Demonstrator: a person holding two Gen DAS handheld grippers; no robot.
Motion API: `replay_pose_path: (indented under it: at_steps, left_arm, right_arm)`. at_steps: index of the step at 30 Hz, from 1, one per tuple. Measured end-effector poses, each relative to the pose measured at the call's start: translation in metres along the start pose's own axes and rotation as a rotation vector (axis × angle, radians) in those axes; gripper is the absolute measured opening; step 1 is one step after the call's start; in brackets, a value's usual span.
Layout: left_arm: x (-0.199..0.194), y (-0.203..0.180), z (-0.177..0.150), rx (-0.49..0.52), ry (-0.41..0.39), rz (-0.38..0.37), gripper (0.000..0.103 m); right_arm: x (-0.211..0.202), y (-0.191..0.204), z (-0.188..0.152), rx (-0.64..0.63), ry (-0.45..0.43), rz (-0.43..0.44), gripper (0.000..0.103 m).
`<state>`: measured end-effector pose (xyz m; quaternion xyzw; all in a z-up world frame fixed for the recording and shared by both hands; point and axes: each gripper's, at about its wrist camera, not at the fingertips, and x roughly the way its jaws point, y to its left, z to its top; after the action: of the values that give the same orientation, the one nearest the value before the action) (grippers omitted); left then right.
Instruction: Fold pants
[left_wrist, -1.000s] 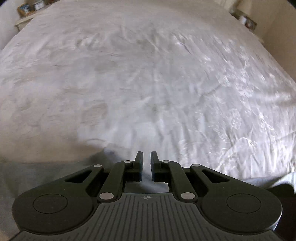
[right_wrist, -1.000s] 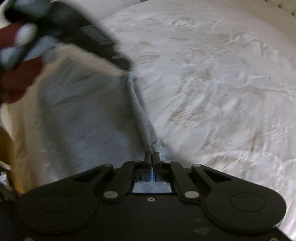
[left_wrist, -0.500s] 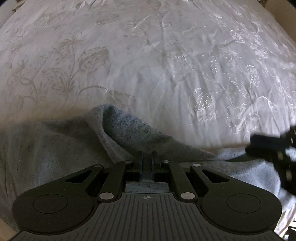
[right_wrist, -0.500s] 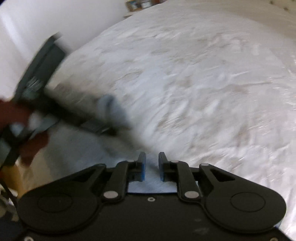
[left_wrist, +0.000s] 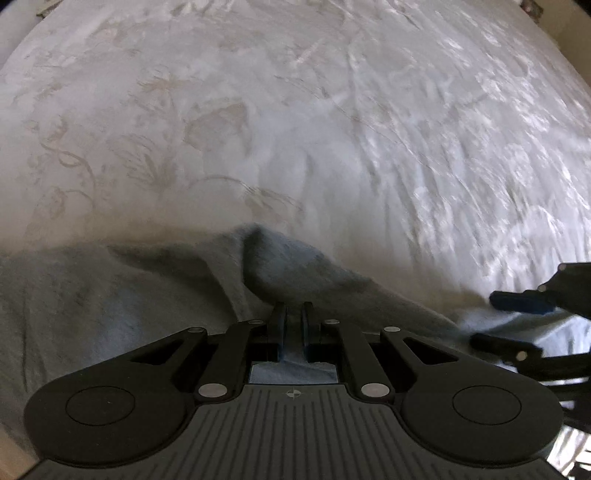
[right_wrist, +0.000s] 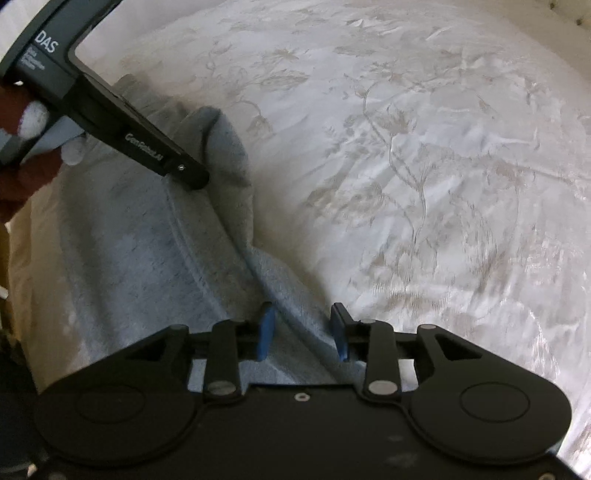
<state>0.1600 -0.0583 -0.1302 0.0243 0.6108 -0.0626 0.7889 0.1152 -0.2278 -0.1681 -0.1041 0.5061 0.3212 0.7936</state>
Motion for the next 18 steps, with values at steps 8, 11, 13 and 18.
replay_pose_path:
  at_steps: [8,11,13,18]
  left_arm:
    - [0.005,0.019,0.016,-0.041,-0.017,0.053,0.010]
    - [0.004,0.024,0.020,-0.062,-0.028,0.044,0.010]
    - [0.004,0.023,0.023,-0.068,-0.037,0.045,0.010]
    - [0.003,0.019,0.038,-0.059,-0.068,0.048,0.010]
  right_arm:
    - [0.044,0.002,0.041,0.019,-0.014,0.098,0.004]
    - [0.045,-0.003,0.050,0.028,-0.028,0.073,0.001]
    - [0.049,-0.017,0.051,0.113,-0.033,0.041,0.001]
    - [0.049,-0.060,0.056,0.336,-0.082,-0.085,0.001]
